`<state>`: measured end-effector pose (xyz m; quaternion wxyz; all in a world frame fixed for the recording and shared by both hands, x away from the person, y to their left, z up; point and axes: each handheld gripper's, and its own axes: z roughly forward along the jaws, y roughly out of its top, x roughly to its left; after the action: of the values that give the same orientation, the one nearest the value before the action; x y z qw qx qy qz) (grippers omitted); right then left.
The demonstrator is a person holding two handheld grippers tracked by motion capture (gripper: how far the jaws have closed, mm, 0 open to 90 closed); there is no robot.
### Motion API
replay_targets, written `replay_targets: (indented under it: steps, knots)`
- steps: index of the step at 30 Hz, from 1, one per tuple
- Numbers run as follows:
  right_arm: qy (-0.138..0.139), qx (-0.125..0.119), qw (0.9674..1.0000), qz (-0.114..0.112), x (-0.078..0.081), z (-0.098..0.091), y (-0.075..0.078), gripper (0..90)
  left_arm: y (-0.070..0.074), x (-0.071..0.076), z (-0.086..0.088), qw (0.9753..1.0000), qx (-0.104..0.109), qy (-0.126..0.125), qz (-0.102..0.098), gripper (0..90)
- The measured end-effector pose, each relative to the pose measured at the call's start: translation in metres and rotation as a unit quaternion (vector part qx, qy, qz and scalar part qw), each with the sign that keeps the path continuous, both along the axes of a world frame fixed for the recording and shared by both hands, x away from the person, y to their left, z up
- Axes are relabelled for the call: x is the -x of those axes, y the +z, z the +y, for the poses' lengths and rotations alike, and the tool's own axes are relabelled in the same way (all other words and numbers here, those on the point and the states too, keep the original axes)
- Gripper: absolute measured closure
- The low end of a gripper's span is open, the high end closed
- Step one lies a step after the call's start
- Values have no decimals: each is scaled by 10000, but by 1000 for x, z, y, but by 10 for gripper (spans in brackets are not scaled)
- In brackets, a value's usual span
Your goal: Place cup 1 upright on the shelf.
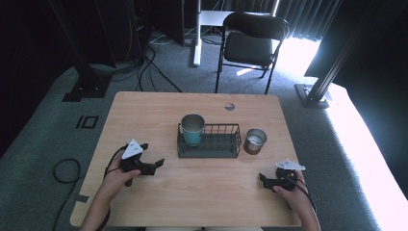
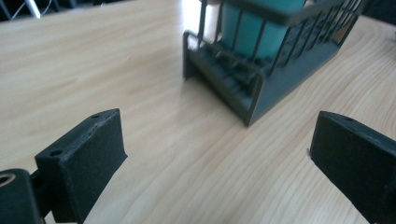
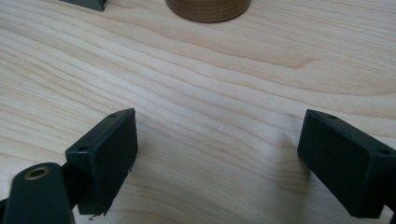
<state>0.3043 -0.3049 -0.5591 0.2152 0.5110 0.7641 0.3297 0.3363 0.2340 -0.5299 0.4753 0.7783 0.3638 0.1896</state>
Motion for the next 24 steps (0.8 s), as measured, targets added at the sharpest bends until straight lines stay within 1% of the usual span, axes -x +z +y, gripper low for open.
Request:
replay_targets:
  steps: [2,3,4,7,8,9,10,14,17,18,19,20,21,22,23,24]
  knots:
    - [2,3,10000,-3,0,0,0,116,-4,4,7,10000,-37,82,38,39]
    - [2,3,10000,-3,0,0,0,116,-4,4,7,10000,-37,82,38,40]
    - [5,7,10000,-4,0,0,0,117,-5,7,11,9999,-68,150,49,40]
    - [7,9,10000,-6,0,0,0,116,-7,10,14,9997,-44,224,49,39]
    - [8,9,10000,-7,0,0,0,117,-8,12,16,9997,-40,245,80,40]
    - [8,10,10000,-6,0,0,0,116,-10,14,18,9994,-126,295,113,39]
    - [9,9,10000,-7,0,0,0,116,-12,16,19,9992,-163,329,150,39]
    - [8,7,10000,-11,0,0,0,117,-16,18,25,9981,-249,493,270,40]
    - [9,8,10000,-10,0,0,0,117,-17,19,31,9970,-231,652,356,40]
    - [9,7,10000,-10,0,0,0,117,-17,19,31,9970,-231,652,356,40]
    - [9,7,10000,-10,0,0,0,117,-18,18,36,9953,-305,797,455,40]
    - [11,9,10000,-11,0,0,0,117,-18,18,38,9945,-373,854,476,40]
    - [11,9,10000,-12,0,0,0,117,-19,19,40,9940,-398,879,507,40]
    - [11,8,10000,-12,0,0,0,116,-20,19,42,9930,-428,939,570,39]
    - [8,6,10000,-11,0,0,0,116,-21,20,45,9917,-471,1009,636,40]
    - [8,7,10000,-11,0,0,0,117,-22,20,47,9899,-518,1123,691,40]
